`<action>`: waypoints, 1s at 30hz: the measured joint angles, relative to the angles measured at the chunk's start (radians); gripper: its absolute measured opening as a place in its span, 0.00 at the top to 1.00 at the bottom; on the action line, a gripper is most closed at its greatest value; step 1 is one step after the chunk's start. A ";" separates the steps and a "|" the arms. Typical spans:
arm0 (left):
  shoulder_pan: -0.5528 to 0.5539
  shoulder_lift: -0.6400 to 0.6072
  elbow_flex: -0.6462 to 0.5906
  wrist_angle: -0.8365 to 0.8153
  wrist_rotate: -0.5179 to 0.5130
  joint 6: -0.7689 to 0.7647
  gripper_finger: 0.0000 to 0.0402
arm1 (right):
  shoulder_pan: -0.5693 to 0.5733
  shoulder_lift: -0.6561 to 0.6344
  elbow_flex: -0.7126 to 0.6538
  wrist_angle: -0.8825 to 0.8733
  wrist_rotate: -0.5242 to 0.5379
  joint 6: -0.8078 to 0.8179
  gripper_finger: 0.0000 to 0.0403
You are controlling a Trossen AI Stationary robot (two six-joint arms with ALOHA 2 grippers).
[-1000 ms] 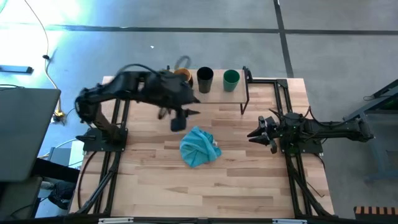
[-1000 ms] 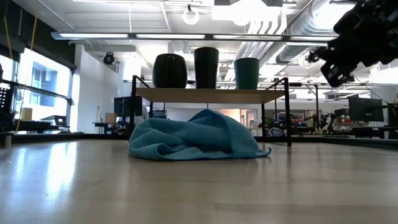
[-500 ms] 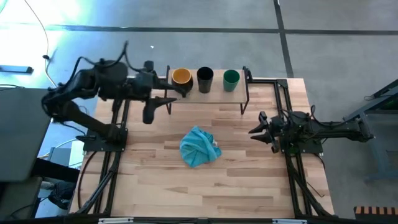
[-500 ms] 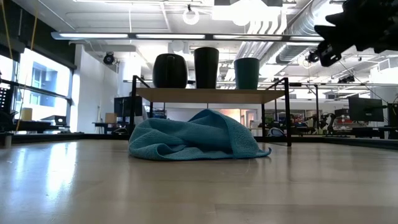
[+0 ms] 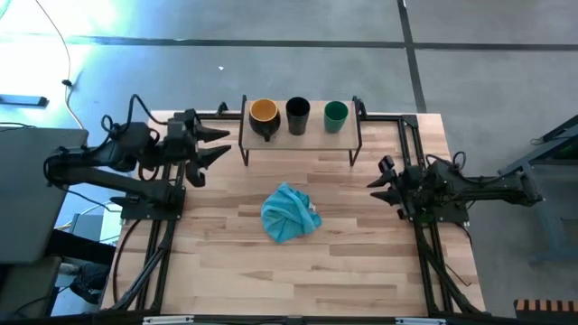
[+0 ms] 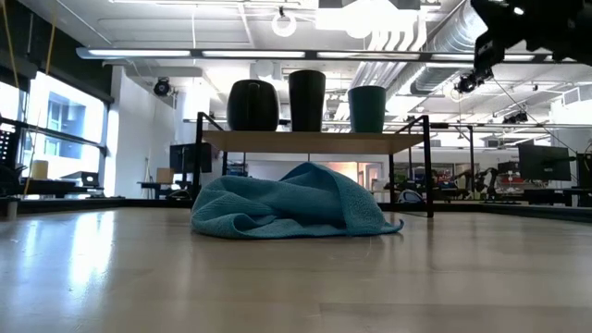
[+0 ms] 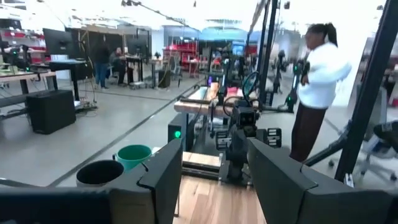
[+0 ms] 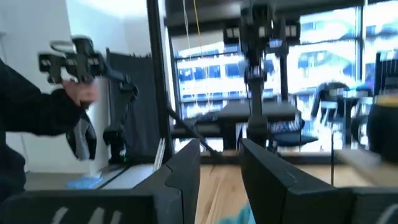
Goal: Stack small to large cups/mugs on shelf
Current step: Return to Home Position
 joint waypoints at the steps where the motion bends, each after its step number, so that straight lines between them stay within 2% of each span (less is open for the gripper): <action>1: 0.000 -0.018 -0.028 0.022 -0.001 -0.005 0.58 | 0.000 0.000 0.000 0.020 0.000 -0.012 0.74; 10: 0.000 -0.107 -0.167 0.042 -0.013 -0.038 0.58 | -0.002 -0.001 0.000 0.146 0.000 -0.097 0.74; 19: 0.000 -0.246 -0.323 0.100 -0.014 -0.100 0.58 | -0.002 -0.007 0.001 0.148 0.000 -0.059 0.74; 24: 0.000 -0.344 -0.395 0.093 -0.040 -0.155 0.58 | -0.002 -0.007 0.001 0.152 0.000 -0.052 0.74; 30: 0.000 -0.403 -0.479 0.094 -0.076 -0.191 0.58 | -0.002 -0.007 0.001 0.153 0.000 -0.062 0.74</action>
